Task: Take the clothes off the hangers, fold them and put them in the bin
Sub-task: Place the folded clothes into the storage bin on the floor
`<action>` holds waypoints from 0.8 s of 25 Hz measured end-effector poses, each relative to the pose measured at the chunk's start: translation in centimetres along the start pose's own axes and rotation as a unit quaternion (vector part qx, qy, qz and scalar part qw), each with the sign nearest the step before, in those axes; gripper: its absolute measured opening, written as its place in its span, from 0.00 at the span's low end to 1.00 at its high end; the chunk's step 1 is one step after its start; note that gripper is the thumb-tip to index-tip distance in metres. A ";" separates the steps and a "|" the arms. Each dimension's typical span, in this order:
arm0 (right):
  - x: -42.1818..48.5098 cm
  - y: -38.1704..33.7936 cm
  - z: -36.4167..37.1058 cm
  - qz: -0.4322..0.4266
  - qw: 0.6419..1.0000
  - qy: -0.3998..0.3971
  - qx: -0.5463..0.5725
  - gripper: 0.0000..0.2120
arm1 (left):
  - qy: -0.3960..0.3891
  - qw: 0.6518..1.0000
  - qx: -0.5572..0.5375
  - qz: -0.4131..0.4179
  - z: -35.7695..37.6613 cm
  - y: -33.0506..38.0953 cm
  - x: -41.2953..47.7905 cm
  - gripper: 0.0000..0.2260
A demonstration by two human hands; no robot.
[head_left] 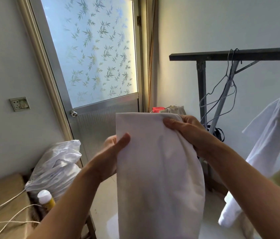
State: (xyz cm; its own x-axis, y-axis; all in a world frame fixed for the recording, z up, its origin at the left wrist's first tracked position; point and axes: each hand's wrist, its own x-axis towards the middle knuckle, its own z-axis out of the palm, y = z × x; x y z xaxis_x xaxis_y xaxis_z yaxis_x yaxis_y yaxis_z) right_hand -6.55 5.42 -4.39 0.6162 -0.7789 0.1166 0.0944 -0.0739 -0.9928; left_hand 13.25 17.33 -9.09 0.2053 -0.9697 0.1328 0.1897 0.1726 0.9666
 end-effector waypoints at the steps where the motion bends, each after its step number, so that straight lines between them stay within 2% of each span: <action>1: 0.1 -0.1 -0.1 0.002 1.000 0.008 -0.003 0.07 | -0.008 1.000 0.022 -0.012 0.0 -0.7 -0.3 0.32; 5: 0.1 0.0 -0.8 0.019 0.999 0.016 0.024 0.11 | 0.053 0.996 0.064 -0.034 0.6 -1.6 -0.2 0.23; 9: -1.8 1.9 -2.0 0.053 0.972 -0.107 0.202 0.22 | 0.084 0.994 0.065 -0.011 1.0 -0.9 0.2 0.17; 12: -2.6 4.7 -2.0 0.094 0.964 -0.151 0.198 0.27 | 0.097 0.993 0.062 -0.010 1.7 -0.6 0.4 0.12; 14: -2.2 5.8 -1.9 0.107 0.979 -0.096 0.143 0.22 | 0.108 0.992 0.063 -0.014 1.9 -0.6 0.5 0.12; 16: -2.0 5.7 -1.7 0.108 0.984 -0.038 0.137 0.19 | 0.123 0.990 0.062 -0.013 1.8 -0.6 0.5 0.14; 18: -1.7 5.3 -1.9 0.102 0.983 0.003 0.154 0.21 | 0.126 0.991 0.049 0.012 1.5 -0.4 0.6 0.22; 20: -1.4 4.6 -1.8 0.093 0.985 0.031 0.141 0.18 | 0.124 0.990 0.053 0.051 1.3 -0.4 0.7 0.27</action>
State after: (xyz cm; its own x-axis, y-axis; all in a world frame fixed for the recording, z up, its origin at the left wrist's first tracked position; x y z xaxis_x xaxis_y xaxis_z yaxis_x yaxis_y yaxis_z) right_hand -8.40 5.00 -9.19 0.5947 -0.8001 -0.0781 0.2028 0.2433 -0.9485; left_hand 12.06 16.35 -9.09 0.4495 -0.8738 0.1856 0.0571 0.2355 0.9702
